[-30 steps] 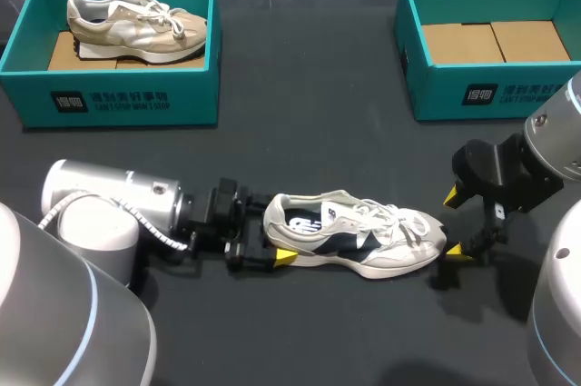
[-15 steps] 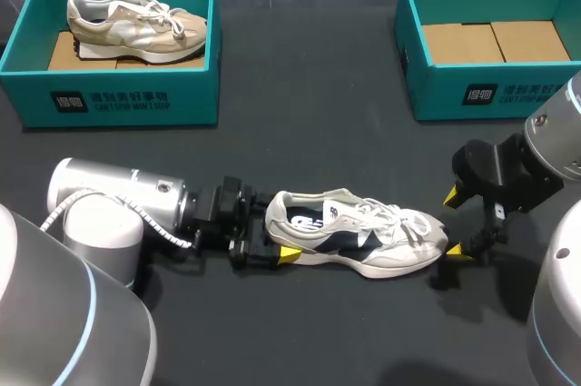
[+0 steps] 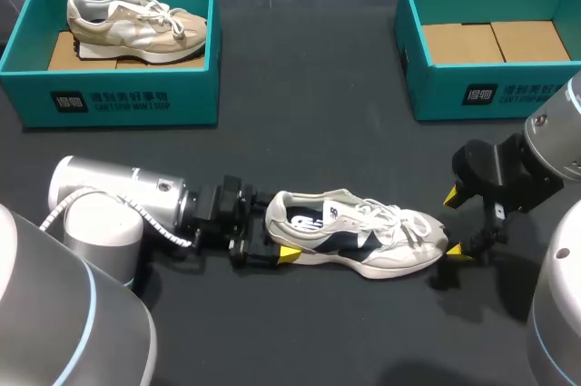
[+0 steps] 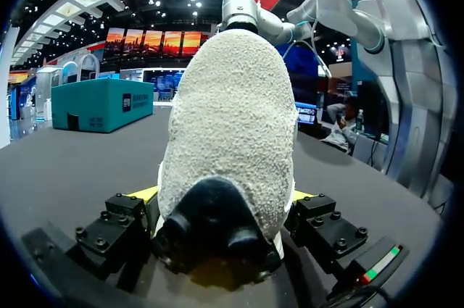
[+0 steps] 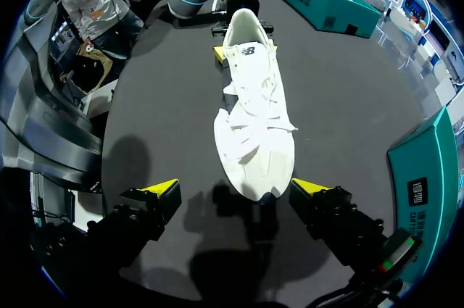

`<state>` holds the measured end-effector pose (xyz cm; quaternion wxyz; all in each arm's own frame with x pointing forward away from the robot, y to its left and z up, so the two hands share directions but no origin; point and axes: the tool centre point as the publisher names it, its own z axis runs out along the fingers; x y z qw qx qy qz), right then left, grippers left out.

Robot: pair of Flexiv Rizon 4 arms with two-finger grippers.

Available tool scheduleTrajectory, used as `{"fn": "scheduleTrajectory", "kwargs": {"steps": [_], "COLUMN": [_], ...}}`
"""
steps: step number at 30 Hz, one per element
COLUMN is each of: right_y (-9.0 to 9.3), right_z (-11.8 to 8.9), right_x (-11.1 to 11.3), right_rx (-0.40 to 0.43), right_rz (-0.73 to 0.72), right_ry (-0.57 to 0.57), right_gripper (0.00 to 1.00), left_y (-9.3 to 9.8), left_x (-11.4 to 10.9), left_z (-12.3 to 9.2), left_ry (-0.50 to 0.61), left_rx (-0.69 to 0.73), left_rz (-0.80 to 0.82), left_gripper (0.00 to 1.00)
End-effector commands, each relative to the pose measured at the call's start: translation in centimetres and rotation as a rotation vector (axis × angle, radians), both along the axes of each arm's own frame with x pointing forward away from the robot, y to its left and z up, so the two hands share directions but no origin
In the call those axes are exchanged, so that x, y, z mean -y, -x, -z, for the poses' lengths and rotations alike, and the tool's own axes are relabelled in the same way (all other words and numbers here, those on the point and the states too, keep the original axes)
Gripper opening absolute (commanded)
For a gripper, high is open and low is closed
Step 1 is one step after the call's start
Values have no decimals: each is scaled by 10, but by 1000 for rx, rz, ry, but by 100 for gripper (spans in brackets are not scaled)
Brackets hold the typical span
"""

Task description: Take the shoe out of the shoebox, open the shoe tongue, remove and reinsert the insole, then place the shoe into the shoebox

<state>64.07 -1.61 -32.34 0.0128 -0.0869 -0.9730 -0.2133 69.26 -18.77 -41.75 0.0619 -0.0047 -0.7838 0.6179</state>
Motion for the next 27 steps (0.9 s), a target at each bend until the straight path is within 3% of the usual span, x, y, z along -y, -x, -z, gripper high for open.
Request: {"fn": "scheduleTrajectory", "kwargs": {"steps": [1, 27], "right_y": [2, 2], "right_z": [0, 0], "right_x": [0, 0], "right_rx": [2, 2], "right_rz": [2, 2], "right_ry": [2, 2], "right_gripper": [100, 100], "left_y": [-1, 5], "left_x": [3, -2], "left_z": [2, 2], "left_ry": [-1, -11], "left_rx": [-1, -8], "left_rz": [3, -41], "left_gripper": [0, 0]}}
